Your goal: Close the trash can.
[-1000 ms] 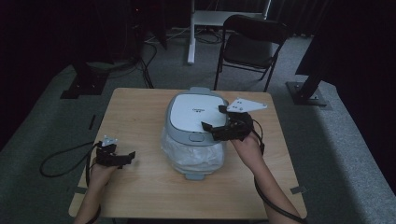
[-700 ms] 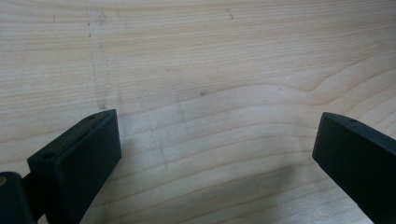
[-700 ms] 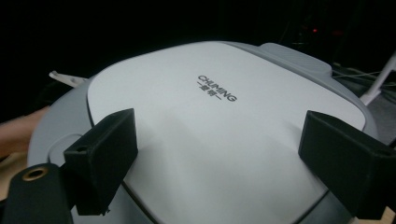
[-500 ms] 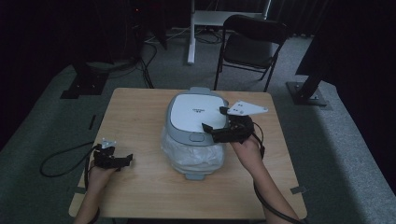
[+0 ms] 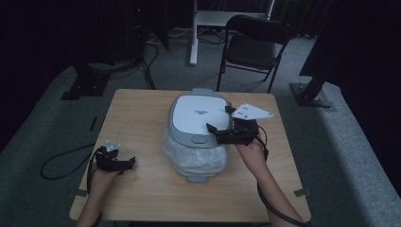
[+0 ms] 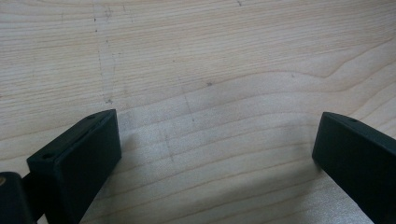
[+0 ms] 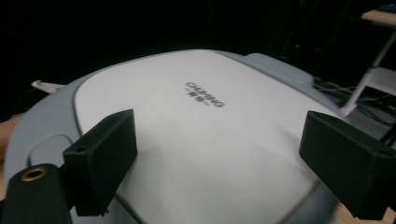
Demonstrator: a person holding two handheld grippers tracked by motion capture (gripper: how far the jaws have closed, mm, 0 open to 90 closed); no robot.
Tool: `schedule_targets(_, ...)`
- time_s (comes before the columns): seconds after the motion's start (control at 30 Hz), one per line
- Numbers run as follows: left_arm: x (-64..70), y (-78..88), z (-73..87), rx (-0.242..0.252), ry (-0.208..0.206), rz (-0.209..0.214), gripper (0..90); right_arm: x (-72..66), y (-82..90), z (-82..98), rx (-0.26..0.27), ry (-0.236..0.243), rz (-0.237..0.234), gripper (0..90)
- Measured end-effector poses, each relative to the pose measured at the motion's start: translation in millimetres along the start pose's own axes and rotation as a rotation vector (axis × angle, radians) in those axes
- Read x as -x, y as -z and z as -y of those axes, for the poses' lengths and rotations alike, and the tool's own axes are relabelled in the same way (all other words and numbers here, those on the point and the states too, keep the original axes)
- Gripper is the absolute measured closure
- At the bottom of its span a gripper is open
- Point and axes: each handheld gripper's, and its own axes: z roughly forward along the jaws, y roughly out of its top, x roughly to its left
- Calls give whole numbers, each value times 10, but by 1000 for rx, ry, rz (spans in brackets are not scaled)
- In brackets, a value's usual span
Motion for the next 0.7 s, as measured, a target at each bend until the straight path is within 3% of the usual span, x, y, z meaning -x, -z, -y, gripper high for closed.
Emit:
schedule_targets(0.37,12,-4,-4,0,12,-12,19,217,221,73,31,-48,89,107)
schedule_targets(0.7,9,-5,-4,0,10,-10,20,395,386,181,4,-70,160,107)
